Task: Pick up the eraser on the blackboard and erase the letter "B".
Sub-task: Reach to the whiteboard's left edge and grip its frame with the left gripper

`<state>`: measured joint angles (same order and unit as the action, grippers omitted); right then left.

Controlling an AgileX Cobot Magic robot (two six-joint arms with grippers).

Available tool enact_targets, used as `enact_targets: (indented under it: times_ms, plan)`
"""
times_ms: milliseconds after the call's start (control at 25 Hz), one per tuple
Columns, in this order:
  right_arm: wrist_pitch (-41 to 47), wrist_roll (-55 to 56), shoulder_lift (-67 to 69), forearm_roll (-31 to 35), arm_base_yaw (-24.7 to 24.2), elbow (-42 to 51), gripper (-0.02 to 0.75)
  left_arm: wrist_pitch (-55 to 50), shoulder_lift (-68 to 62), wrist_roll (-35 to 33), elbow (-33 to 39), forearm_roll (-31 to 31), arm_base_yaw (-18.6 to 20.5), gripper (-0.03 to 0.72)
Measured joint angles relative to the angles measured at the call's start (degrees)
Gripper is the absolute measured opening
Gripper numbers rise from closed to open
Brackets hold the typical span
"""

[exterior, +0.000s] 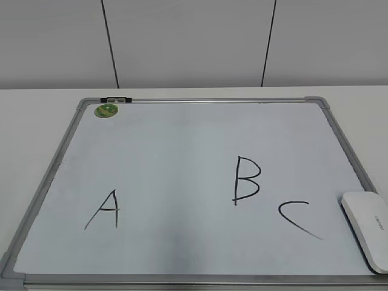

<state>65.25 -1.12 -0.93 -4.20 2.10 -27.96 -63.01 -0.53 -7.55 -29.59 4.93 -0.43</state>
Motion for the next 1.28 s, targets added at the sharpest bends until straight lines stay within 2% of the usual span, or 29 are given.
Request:
enact_targets:
  times_ms: [920,1280]
  plan:
    - [0.00,0.00,0.00,0.00,0.00,0.00,0.587,0.00,-0.89,0.00,0.00,0.37,0.00,0.677]
    - [0.00,0.00,0.00,0.00,0.00,0.00,0.587,5.63,-17.83,0.00,-3.13,1.55,0.00,0.664]
